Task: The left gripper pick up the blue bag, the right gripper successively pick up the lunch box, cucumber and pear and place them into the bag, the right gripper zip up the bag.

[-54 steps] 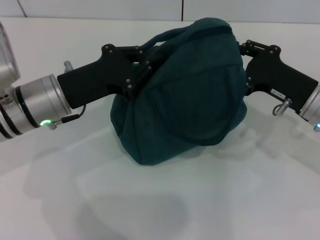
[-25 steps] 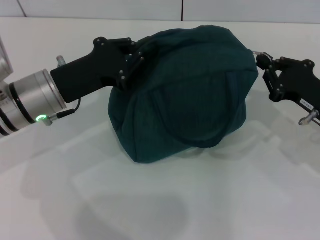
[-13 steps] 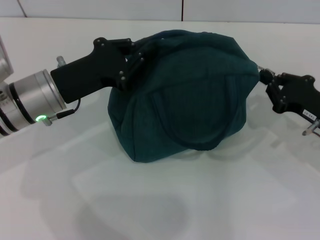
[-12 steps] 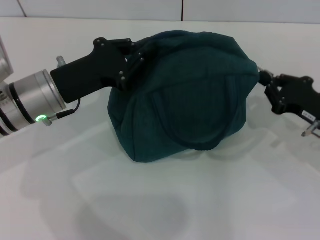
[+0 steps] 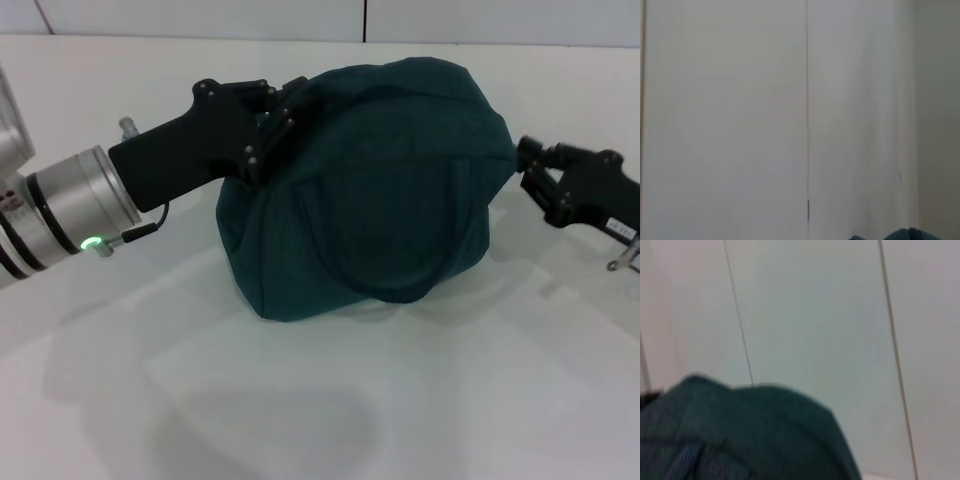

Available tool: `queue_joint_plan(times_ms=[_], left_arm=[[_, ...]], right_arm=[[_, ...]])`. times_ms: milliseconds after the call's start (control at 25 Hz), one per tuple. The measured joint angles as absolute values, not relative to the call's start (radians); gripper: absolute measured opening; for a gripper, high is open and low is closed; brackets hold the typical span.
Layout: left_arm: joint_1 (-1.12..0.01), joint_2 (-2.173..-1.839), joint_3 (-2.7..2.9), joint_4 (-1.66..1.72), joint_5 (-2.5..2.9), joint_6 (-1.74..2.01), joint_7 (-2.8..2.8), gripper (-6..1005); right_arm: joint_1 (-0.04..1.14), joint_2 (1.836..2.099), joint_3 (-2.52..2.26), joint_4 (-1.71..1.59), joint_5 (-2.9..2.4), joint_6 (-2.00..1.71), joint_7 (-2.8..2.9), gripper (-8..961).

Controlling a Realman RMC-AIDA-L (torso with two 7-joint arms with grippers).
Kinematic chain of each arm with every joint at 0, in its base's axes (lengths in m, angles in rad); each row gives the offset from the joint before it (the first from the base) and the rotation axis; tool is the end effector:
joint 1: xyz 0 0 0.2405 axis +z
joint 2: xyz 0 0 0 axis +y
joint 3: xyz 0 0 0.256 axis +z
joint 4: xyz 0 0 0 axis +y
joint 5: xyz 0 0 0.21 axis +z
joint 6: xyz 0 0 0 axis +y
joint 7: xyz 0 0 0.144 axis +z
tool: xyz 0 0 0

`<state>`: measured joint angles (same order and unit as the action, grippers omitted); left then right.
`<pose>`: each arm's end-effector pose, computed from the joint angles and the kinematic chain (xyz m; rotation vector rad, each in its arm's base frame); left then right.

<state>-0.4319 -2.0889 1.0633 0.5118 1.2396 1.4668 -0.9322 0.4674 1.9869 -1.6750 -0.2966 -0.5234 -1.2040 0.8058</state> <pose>-0.2357 0.3262 -0.0113 -2.3734 -0.2707 -1.1138 0.2734 0.3394 -0.0293 -2.2614 0.5386 0.9428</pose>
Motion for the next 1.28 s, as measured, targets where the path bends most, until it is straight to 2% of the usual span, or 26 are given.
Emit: queue_joint_plan(times_ms=[200, 400, 600, 640, 840, 1080, 1280], left_arm=[[-0.414, -2.089, 1.061, 0.462, 1.188, 1.489, -0.866, 165], [-0.387, -2.089, 1.057, 0.371, 1.014, 1.564, -0.78, 265], [-0.372, -2.089, 1.067, 0.316, 0.961, 1.721, -0.7, 366], [-0.37, -2.089, 1.072, 0.313, 0.97, 1.745, -0.687, 386], [-0.364, -2.089, 1.106, 0.286, 0.983, 1.773, -0.643, 622], [-0.37, -2.091, 1.123, 0.23, 0.983, 1.777, -0.58, 814], [-0.367, -2.092, 1.124, 0.228, 0.983, 1.778, -0.574, 894]], right_arm=[[0.435, 1.986, -1.584, -0.298, -0.524, -1.265, 0.806, 127], [0.415, 1.977, -1.523, -0.3, -0.522, -1.35, 0.812, 212], [0.423, 1.96, -1.518, -0.304, -0.551, -1.565, 0.819, 458], [0.429, 1.954, -1.519, -0.311, -0.575, -1.607, 0.824, 461], [0.462, 1.942, -1.515, -0.35, -0.716, -1.701, 0.854, 481], [0.501, 1.955, -1.513, -0.351, -0.788, -1.693, 0.833, 510], [0.504, 1.969, -1.51, -0.351, -0.796, -1.675, 0.802, 580]])
